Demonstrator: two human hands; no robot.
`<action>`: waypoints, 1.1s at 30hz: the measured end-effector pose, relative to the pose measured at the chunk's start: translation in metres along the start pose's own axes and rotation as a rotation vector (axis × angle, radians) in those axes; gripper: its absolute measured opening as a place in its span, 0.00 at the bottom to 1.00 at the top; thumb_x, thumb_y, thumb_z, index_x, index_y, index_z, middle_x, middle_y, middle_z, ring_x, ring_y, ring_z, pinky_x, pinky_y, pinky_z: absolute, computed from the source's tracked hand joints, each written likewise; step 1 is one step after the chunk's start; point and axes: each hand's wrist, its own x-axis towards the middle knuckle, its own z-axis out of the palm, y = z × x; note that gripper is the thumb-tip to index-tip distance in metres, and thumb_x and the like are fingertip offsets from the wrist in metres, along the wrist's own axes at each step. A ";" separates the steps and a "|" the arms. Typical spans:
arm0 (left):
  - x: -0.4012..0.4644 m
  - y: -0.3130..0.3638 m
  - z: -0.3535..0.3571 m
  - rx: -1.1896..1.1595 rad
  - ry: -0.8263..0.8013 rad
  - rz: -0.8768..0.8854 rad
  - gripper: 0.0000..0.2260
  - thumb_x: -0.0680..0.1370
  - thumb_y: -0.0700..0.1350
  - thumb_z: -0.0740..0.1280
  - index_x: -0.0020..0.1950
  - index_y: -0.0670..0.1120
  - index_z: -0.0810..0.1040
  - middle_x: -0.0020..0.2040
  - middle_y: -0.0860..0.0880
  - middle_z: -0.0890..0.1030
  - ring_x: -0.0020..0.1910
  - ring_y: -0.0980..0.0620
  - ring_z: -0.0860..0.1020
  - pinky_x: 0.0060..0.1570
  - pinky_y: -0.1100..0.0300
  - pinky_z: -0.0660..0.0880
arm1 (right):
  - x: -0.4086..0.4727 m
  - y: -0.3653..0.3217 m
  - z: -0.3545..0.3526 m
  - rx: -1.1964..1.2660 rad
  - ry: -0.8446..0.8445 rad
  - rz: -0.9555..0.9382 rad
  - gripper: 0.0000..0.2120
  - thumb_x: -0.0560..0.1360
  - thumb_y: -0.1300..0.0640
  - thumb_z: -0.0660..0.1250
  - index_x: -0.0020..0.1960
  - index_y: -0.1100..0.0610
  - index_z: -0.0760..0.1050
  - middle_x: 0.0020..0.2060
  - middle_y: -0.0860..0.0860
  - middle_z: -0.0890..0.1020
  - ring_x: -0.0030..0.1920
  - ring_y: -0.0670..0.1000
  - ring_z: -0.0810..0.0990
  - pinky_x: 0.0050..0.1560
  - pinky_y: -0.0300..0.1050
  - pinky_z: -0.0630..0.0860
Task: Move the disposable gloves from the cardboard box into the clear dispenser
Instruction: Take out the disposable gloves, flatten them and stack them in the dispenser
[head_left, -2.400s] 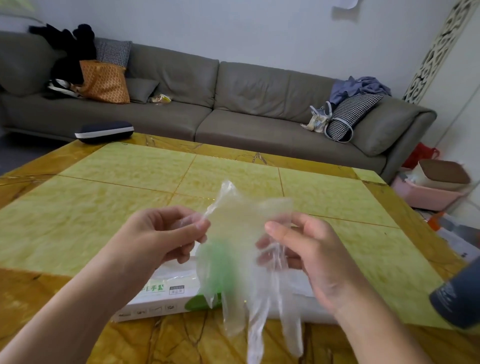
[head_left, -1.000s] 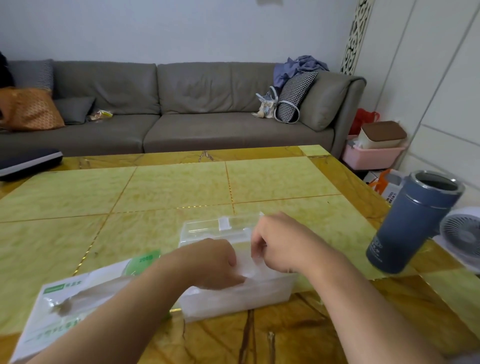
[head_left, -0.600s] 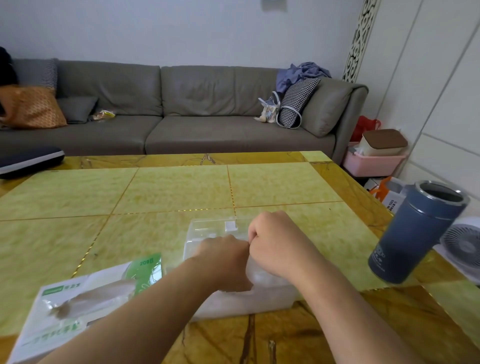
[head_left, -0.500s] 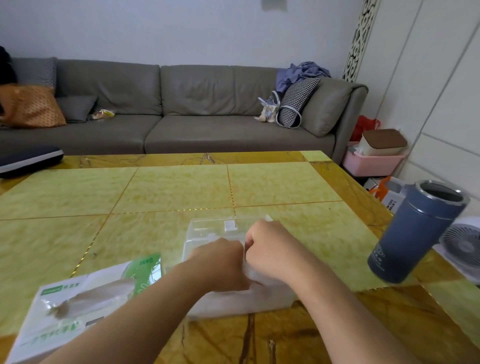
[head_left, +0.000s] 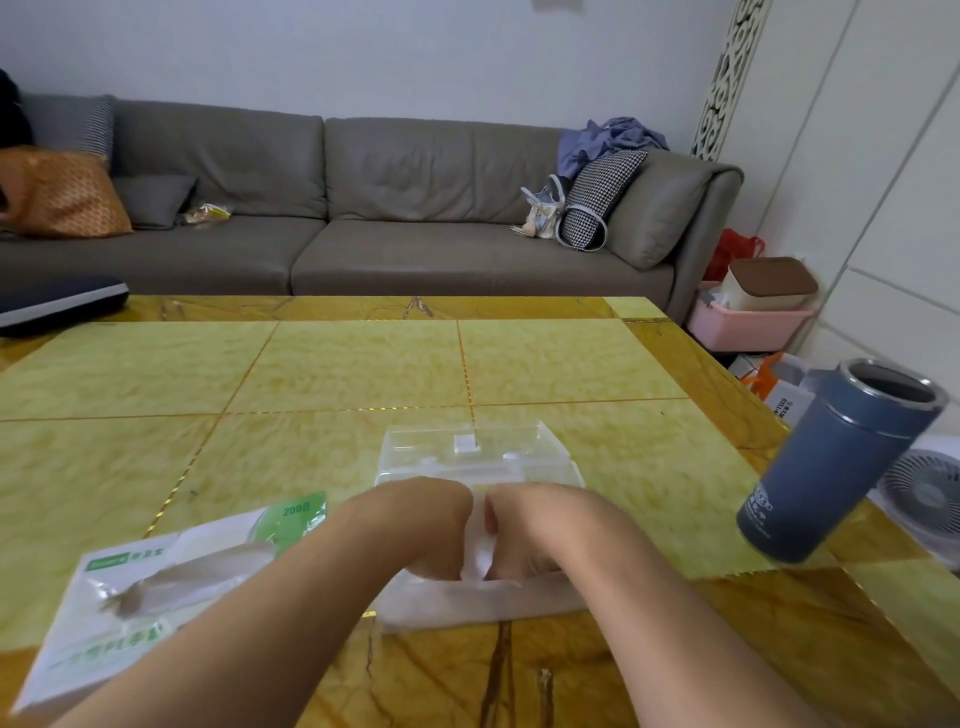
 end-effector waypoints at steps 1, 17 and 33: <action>0.001 0.003 -0.001 0.015 -0.047 0.018 0.11 0.81 0.43 0.67 0.61 0.43 0.81 0.45 0.47 0.78 0.43 0.46 0.76 0.42 0.57 0.75 | -0.003 0.000 -0.001 -0.014 -0.010 -0.005 0.16 0.78 0.58 0.70 0.65 0.55 0.77 0.48 0.54 0.80 0.42 0.56 0.78 0.37 0.45 0.72; -0.008 0.016 -0.004 -0.170 0.162 -0.023 0.10 0.79 0.37 0.61 0.39 0.44 0.73 0.36 0.48 0.74 0.37 0.47 0.74 0.35 0.56 0.70 | -0.010 -0.005 0.002 0.016 -0.058 -0.007 0.37 0.79 0.57 0.66 0.80 0.63 0.51 0.49 0.57 0.77 0.48 0.59 0.76 0.46 0.52 0.74; -0.003 0.015 0.001 -0.263 -0.051 0.037 0.27 0.81 0.34 0.57 0.80 0.50 0.65 0.57 0.43 0.79 0.52 0.43 0.78 0.54 0.50 0.77 | -0.011 0.005 0.002 0.054 0.095 0.015 0.23 0.80 0.69 0.58 0.70 0.54 0.79 0.63 0.55 0.82 0.59 0.57 0.82 0.55 0.49 0.76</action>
